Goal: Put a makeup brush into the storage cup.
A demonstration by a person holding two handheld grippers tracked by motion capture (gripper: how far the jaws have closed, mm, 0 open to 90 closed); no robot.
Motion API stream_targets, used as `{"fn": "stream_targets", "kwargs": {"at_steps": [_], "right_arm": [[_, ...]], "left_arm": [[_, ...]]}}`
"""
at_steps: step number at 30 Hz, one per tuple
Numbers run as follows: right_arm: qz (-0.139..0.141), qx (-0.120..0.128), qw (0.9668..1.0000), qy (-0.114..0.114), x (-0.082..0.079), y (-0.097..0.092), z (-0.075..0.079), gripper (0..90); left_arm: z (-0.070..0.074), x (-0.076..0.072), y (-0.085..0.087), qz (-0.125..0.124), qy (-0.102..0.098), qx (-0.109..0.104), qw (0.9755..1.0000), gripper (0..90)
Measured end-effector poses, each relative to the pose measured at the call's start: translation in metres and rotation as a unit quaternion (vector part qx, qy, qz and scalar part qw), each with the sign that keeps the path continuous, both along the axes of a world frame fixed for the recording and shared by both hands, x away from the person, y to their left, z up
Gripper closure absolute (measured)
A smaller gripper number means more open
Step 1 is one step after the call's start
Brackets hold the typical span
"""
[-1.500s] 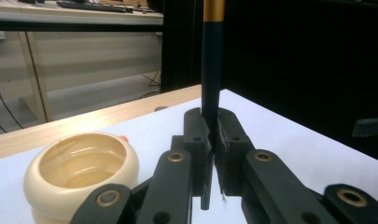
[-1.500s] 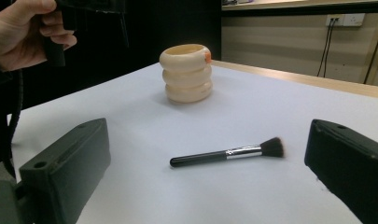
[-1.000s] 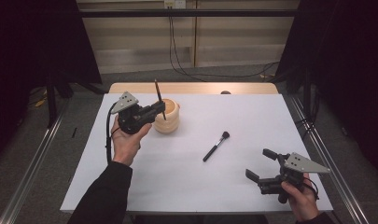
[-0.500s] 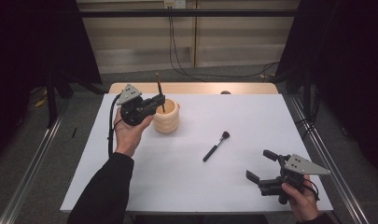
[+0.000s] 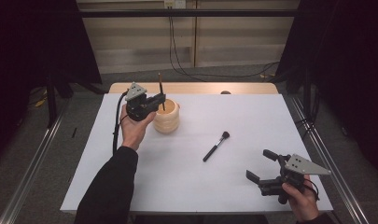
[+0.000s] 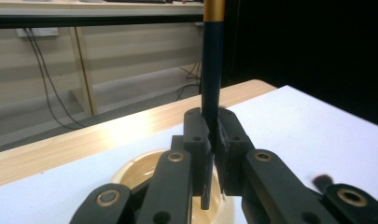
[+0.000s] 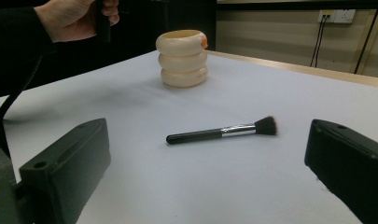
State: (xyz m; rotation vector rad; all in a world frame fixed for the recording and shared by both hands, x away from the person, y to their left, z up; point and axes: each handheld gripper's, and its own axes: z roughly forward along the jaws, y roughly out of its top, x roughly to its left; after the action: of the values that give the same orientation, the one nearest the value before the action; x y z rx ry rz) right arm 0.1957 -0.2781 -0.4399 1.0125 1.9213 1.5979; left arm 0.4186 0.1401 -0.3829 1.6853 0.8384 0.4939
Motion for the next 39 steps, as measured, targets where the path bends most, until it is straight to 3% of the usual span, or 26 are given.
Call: {"fn": "stream_targets", "kwargs": {"at_steps": [8, 39], "right_arm": [[0.002, -0.001, 1.0000, 0.001, 0.000, 0.000, -0.001, 0.0], [0.003, -0.003, 1.0000, 0.001, 0.000, 0.000, -0.001, 0.0]], "left_arm": [[-0.007, 0.003, -0.002, -0.005, 0.000, 0.015, 0.9999, 84.4], [-0.037, 0.004, 0.001, 0.009, 0.027, 0.005, 0.9996, 84.3]]}}
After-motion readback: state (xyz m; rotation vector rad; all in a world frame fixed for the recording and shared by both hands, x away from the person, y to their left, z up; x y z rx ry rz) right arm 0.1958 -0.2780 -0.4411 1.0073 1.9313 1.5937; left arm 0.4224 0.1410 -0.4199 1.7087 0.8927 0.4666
